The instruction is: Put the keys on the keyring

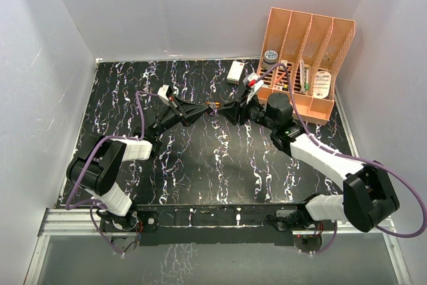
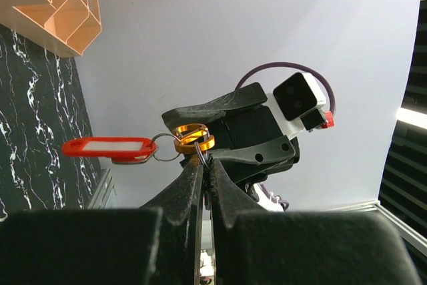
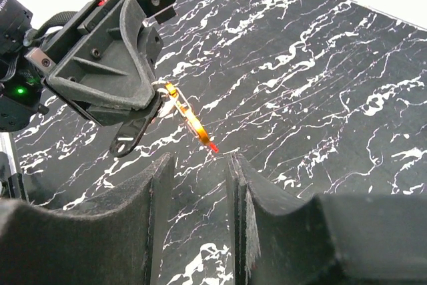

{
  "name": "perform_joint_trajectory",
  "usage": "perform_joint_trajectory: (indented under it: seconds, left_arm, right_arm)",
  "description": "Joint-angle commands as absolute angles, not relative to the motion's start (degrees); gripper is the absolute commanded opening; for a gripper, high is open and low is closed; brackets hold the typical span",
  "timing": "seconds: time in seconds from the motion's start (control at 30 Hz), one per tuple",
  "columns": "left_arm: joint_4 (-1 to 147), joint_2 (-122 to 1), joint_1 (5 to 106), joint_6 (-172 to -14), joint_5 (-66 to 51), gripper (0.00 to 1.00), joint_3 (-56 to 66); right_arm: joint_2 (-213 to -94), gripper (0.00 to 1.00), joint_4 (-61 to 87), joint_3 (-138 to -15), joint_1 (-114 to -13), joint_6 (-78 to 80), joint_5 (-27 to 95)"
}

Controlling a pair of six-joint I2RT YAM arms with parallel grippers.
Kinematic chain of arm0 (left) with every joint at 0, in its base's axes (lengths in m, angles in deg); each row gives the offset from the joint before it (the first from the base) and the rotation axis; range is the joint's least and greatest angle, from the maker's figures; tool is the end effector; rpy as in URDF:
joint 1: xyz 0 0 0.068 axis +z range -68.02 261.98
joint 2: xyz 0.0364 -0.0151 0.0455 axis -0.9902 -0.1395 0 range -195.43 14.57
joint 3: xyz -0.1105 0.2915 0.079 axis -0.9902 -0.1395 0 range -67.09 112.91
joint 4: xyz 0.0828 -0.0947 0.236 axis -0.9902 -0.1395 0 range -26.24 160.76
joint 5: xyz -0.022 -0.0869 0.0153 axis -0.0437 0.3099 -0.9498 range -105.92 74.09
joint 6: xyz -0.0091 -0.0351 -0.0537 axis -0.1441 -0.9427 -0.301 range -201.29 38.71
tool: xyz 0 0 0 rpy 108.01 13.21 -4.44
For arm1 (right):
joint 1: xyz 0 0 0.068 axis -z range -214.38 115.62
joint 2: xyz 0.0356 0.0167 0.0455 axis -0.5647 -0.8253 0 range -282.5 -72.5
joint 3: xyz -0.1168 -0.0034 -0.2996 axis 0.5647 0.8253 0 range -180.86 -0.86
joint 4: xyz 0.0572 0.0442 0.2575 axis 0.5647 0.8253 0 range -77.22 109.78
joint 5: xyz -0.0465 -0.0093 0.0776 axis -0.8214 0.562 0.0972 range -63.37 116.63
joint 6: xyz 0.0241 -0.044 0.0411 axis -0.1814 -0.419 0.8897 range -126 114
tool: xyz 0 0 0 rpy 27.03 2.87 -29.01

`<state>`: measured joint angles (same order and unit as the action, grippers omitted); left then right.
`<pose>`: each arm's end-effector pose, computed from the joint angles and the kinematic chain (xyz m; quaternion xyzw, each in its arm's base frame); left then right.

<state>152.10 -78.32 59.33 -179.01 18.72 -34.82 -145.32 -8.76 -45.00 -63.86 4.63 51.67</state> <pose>0.2839 -0.1496 0.2786 -0.1363 0.5795 -0.7656 0.2438 0.2467 0.1640 0.3307 -0.2613 0.6986 0.3742 0.5511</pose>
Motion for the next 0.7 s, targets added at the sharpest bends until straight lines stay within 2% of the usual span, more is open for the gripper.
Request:
perform_joint_trajectory:
  seconds: [0.0,0.4,0.5,0.6,0.67]
  left_arm:
    - [164.89,-75.77,59.53,-180.91,20.06,0.00,-33.34]
    - [166.06,-76.87,59.56,-181.64,20.05,0.00,-33.51]
    - [166.90,-77.43,59.56,-182.13,20.10,0.00,-33.52]
    - [167.56,-77.94,59.51,-182.44,20.03,0.00,-33.60]
    - [167.77,-78.34,59.50,-182.53,19.81,0.00,-33.72]
  right_arm:
    - [-146.24,0.34,-15.35,-48.61,-63.06,4.07,53.79]
    - [-150.82,0.25,-16.66,-51.70,-62.51,4.62,57.27]
    - [-151.20,0.19,-17.03,-51.86,-62.51,4.69,57.57]
    - [-151.04,0.04,-17.28,-51.93,-62.43,4.63,57.57]
    - [-150.91,0.00,-17.28,-51.85,-62.42,4.59,57.45]
